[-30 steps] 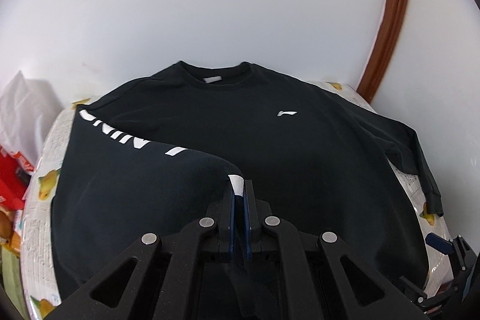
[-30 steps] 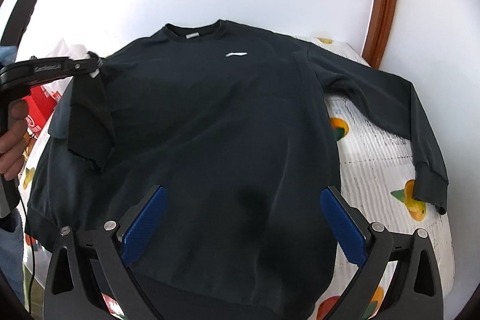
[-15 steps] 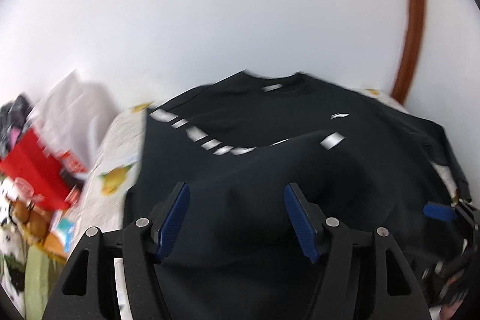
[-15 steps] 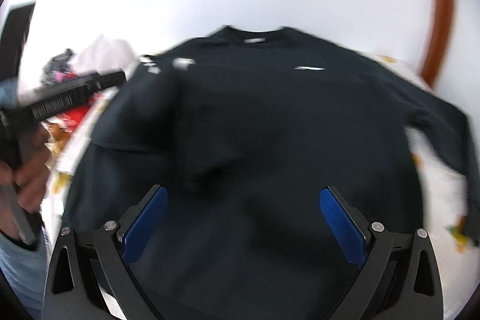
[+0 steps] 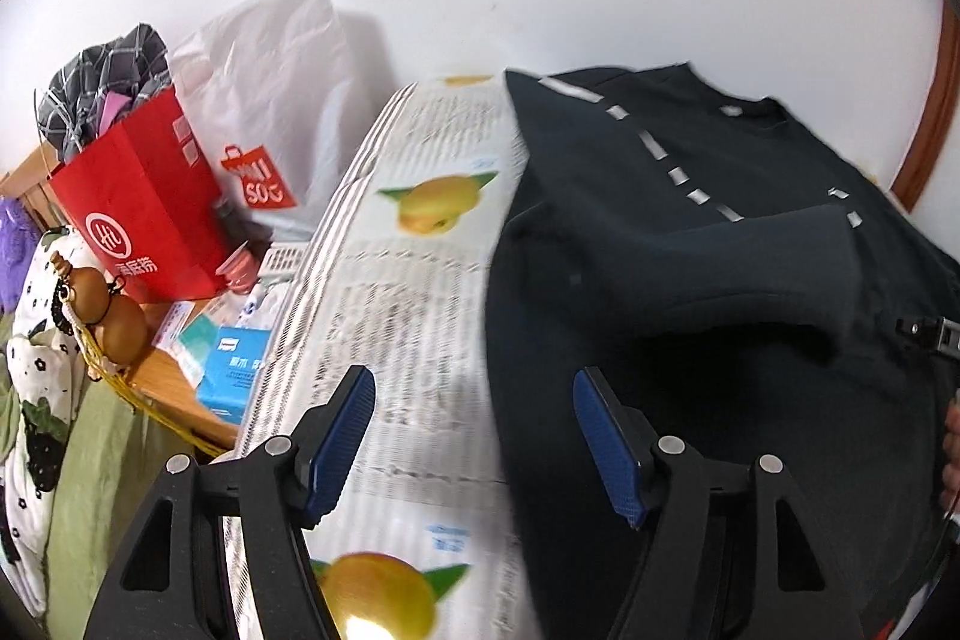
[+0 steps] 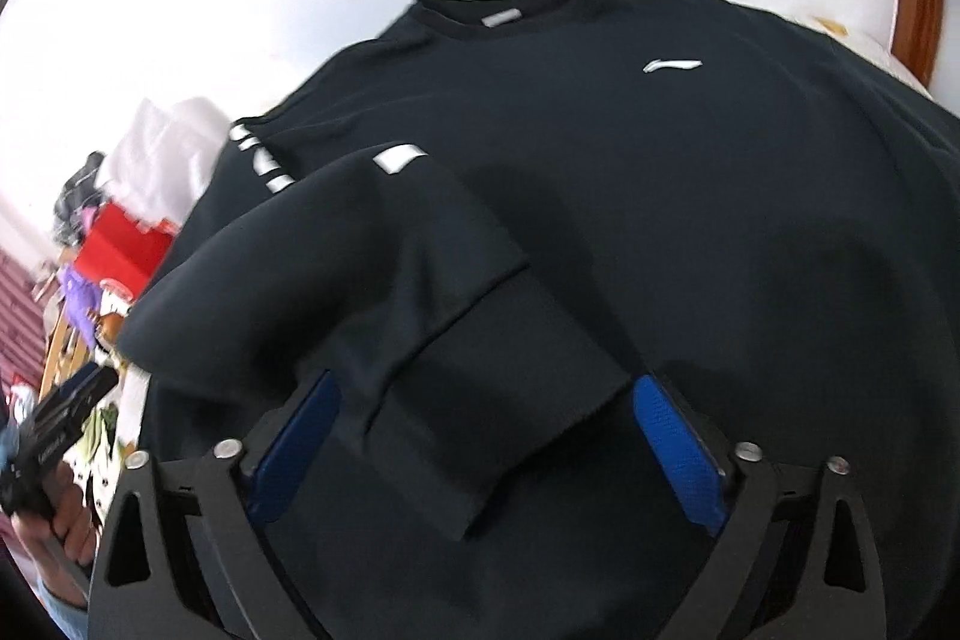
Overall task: Fold small clothes
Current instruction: 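Fold the lettered sleeve across the sweatshirt body with the left tool, then open the left tool and release the folded sleeve on the body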
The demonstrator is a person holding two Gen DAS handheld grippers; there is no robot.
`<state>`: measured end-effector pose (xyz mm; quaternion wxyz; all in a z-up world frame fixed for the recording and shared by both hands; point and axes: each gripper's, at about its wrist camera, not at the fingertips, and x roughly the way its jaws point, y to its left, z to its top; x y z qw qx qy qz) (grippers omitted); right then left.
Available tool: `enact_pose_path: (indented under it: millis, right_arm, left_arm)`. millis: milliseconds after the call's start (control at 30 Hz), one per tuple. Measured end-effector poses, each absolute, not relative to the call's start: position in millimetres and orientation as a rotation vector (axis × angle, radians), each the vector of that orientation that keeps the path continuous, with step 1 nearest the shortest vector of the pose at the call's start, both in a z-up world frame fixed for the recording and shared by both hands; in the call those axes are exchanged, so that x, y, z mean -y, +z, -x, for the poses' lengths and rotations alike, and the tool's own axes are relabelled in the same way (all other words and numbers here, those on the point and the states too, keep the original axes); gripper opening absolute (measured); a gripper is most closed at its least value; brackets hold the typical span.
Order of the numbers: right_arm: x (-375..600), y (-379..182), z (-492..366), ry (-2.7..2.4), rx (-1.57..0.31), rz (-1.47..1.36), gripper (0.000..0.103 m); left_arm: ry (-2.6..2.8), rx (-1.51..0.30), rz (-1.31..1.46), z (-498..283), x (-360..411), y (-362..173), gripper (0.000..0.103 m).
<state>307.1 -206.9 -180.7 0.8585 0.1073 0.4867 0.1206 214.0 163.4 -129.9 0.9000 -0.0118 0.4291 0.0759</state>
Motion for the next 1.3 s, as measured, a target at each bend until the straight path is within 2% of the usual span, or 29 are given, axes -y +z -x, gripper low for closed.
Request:
enact_pose_path:
  millis: [33, 67, 100, 167, 200, 233, 333, 467, 567, 633, 667, 700, 733, 833, 933, 1167, 1233, 1300]
  right_arm:
    - [204.5, -185.0, -311.4, 0.225, -1.030, -0.207, 0.085]
    - [203.2, -184.6, -311.8, 0.204, -1.015, -0.177, 0.076]
    - [198.8, -184.5, -312.8, 0.175, -0.997, -0.120, 0.060]
    - [191.3, -183.9, -314.9, 0.166, -0.981, -0.035, 0.043]
    - [189.9, -182.2, -315.5, 0.212, -0.980, -0.044, 0.020]
    - [189.7, -181.6, -315.9, 0.260, -0.988, -0.072, 0.012]
    - [188.3, -173.6, -317.3, 0.258, -0.977, -0.044, 0.012]
    - [201.0, -135.9, -318.9, 0.278, -0.903, -0.063, 0.012]
    - [214.3, -106.8, -329.2, 0.268, -0.855, -0.059, 0.012]
    - [226.0, -91.3, -335.8, 0.255, -0.815, -0.051, 0.012]
    - [232.7, -86.7, -336.9, 0.247, -0.802, -0.047, 0.012]
    - [241.2, -81.3, -339.7, 0.237, -0.787, -0.048, 0.012]
    - [252.6, -76.0, -342.0, 0.217, -0.771, -0.054, 0.012]
    - [290.0, -68.4, -347.6, 0.131, -0.738, -0.074, 0.012]
    - [334.0, -75.3, -356.1, 0.054, -0.767, -0.140, 0.012]
    - [364.7, -142.0, -380.8, 0.043, -0.996, -0.182, 0.013]
    - [367.2, -153.9, -381.9, 0.024, -1.028, -0.167, 0.017]
    - [373.5, -160.9, -382.0, -0.033, -1.045, -0.141, 0.025]
  left_arm:
    - [0.165, -0.898, 0.011, -218.7, -165.9, -134.9, 0.067]
    - [0.171, -0.902, 0.002, -221.8, -167.3, -138.6, 0.067]
    - [0.173, -0.907, -0.005, -226.5, -167.9, -141.3, 0.067]
    - [0.156, -0.906, -0.022, -238.8, -165.8, -144.4, 0.067]
    - [0.152, -0.899, -0.040, -246.1, -163.3, -144.9, 0.067]
    - [0.152, -0.893, -0.052, -252.0, -161.1, -145.2, 0.067]
    - [0.149, -0.885, -0.066, -271.1, -156.8, -146.7, 0.067]
    - [0.166, -0.881, -0.081, -293.1, -152.6, -151.4, 0.066]
    - [0.165, -0.879, -0.113, -306.1, -145.5, -155.8, 0.057]
    - [0.171, -0.886, -0.123, -312.9, -141.6, -159.0, 0.039]
    - [0.177, -0.891, -0.128, -314.8, -140.3, -160.6, 0.033]
    - [0.178, -0.899, -0.127, -316.1, -139.7, -162.9, 0.021]
    - [0.166, -0.905, -0.115, -316.4, -139.3, -164.7, 0.016]
    - [0.174, -0.893, -0.147, -312.4, -135.3, -164.6, 0.010]
    - [0.191, -0.889, -0.157, -311.3, -134.1, -164.0, 0.008]
    - [0.177, -0.918, -0.068, -310.6, -145.8, -161.1, 0.008]
    - [0.173, -0.924, -0.058, -309.6, -145.5, -160.9, 0.008]
    - [0.169, -0.932, -0.046, -309.1, -147.1, -161.1, 0.008]
